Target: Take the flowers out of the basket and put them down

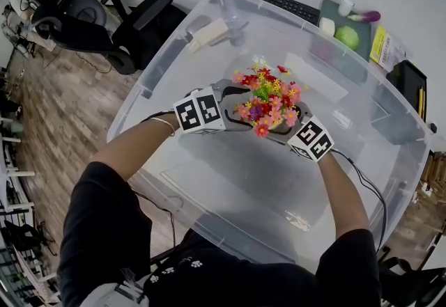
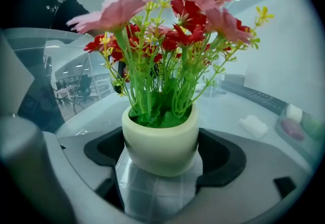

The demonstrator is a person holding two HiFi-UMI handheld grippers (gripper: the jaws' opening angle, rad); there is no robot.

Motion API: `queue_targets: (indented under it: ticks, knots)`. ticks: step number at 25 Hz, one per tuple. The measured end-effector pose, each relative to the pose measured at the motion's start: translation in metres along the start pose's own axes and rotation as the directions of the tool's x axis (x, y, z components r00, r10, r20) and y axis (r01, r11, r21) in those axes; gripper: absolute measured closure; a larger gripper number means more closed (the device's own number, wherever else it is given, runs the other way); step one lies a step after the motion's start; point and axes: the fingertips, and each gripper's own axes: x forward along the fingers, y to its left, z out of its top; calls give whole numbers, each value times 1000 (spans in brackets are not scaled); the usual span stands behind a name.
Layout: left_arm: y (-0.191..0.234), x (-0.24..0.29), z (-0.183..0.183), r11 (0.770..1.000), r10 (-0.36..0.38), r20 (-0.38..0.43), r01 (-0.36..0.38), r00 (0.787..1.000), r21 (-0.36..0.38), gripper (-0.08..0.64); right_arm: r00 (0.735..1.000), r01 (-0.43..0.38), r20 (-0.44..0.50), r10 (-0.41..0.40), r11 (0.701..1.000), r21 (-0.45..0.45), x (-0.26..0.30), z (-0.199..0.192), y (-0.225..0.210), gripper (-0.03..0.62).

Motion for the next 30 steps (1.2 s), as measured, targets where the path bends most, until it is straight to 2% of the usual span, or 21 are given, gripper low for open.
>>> queue_targets:
  ticks: [6, 11, 17, 19, 25, 30]
  knots:
    - [-8, 9, -13, 999, -42, -51, 42, 998, -5, 161, 1000, -23, -2, 23, 1000, -11, -5, -3, 3, 140]
    - [-24, 17, -27, 992, -96, -115, 104, 989, 69, 153, 999, -42, 1, 42, 999, -18, -10, -4, 6, 140]
    - [-8, 23, -24, 997, -69, -81, 70, 994, 19, 152, 999, -50, -1, 50, 999, -21, -13, -7, 8, 140]
    - [-6, 25, -24, 997, -70, -71, 72, 995, 20, 150, 998, -58, -3, 58, 998, -26, -13, -7, 10, 140]
    - [-6, 36, -33, 995, -84, -109, 89, 991, 45, 152, 998, -59, 2, 59, 998, -32, -14, -7, 11, 140]
    - [2, 43, -33, 996, -84, -82, 86, 993, 23, 151, 999, -53, 3, 54, 998, -30, -14, -8, 11, 140]
